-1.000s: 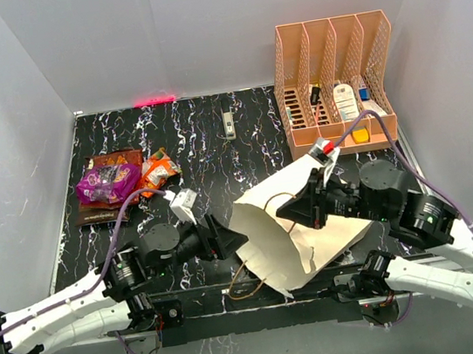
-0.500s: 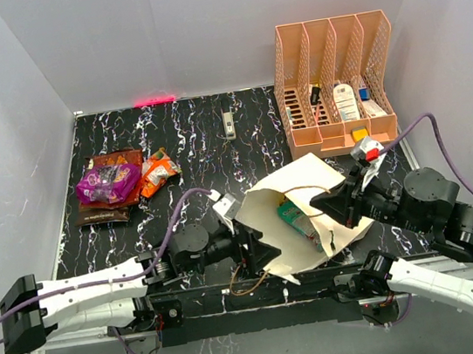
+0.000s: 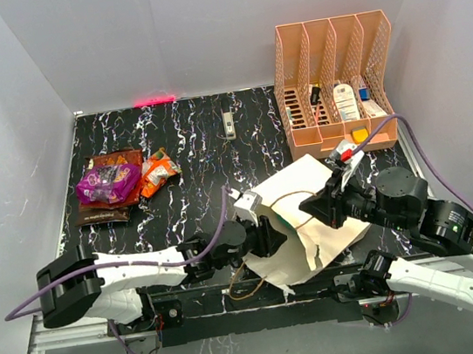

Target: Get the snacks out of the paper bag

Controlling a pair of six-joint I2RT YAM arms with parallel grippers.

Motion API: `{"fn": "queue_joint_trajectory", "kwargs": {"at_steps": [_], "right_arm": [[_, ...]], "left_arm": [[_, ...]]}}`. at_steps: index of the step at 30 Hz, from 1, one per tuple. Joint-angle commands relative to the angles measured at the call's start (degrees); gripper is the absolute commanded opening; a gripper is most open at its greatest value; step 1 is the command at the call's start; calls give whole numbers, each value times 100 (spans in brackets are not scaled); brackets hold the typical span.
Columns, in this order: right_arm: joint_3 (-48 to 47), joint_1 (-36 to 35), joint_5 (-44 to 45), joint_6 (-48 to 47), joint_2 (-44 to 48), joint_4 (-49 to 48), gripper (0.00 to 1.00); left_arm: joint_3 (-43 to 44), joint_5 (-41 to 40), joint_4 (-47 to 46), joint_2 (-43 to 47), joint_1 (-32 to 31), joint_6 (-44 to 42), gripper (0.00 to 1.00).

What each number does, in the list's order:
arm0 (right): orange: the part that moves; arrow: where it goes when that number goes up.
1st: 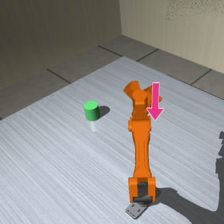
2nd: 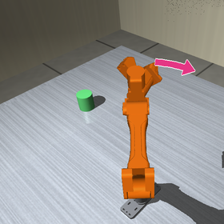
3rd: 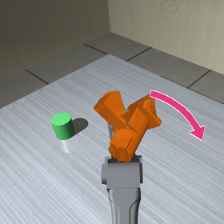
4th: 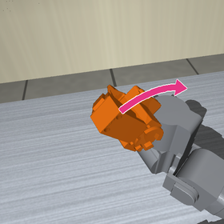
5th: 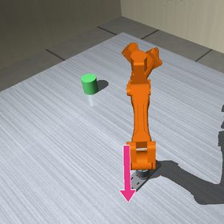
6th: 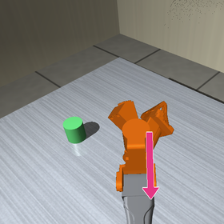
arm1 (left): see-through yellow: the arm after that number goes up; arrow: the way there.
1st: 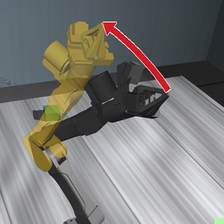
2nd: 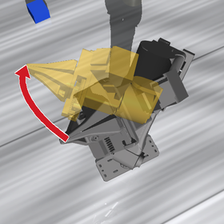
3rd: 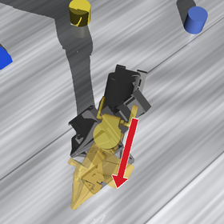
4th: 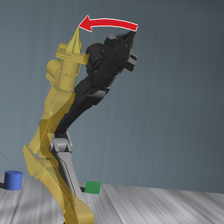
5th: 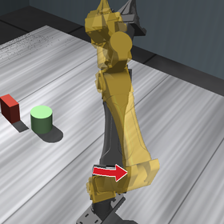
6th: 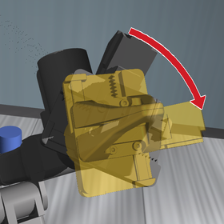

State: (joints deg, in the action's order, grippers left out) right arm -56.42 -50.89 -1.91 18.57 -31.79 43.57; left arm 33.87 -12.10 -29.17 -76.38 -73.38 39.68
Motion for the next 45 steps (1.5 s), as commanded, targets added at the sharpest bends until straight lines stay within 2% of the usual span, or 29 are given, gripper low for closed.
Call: {"fn": "queue_joint_trajectory", "kwargs": {"at_steps": [1,6,13,19,24,29,32,35,40,45], "right_arm": [[67,-26,-91,83,62,-645,7],[-67,-26,155,175,45,-778,7],[91,-26,15,67,163,-1543,7],[-169,-30,50,-38,212,-1150,7],[28,-25,-123,4,487,-1272,7],[62,-26,-493,39,467,-1358,7],[96,-21,-738,52,392,-1394,7],[94,-26,-888,60,356,-1462,7],[70,-25,-876,43,445,-1478,7],[43,-25,-838,23,532,-1416,7]], "left_arm": [[203,-1358,-175,-171,-434,760,32],[599,-2304,828,-810,-688,2249,30],[619,-2978,430,-1518,-790,3148,31],[713,-3391,588,-1361,-899,3067,40],[902,-3519,709,-1510,-941,3143,46],[1494,-3828,1273,-1913,-941,3308,51],[1898,-4010,1849,-2256,-932,3709,50],[2177,-4054,2111,-2517,-924,3755,50],[2674,-4047,3055,-2833,-890,4297,65],[2967,-4146,3487,-2836,-856,3938,70]]}}
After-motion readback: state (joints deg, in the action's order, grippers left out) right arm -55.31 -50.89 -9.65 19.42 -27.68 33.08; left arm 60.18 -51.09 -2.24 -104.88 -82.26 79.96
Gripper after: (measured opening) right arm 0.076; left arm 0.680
